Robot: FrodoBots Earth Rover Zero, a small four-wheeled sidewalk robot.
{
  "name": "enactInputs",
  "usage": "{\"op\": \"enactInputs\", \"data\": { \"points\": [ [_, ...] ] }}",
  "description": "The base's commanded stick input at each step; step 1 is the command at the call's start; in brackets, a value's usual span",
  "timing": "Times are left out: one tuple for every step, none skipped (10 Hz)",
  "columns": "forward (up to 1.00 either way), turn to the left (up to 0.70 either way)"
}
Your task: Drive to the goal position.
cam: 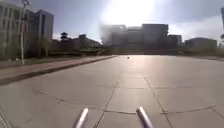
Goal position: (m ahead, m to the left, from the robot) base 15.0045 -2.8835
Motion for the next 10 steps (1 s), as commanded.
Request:
{"op": "enactInputs", "data": {
  "points": [
    [1.0,-0.02],
    [1.0,-0.02],
    [1.0,-0.02],
    [1.0,-0.02],
    [1.0,-0.02],
    [1.0,-0.02],
    [1.0,-0.02],
    [1.0,-0.02],
    [1.0,-0.02],
    [1.0,-0.02]
  ]
}}
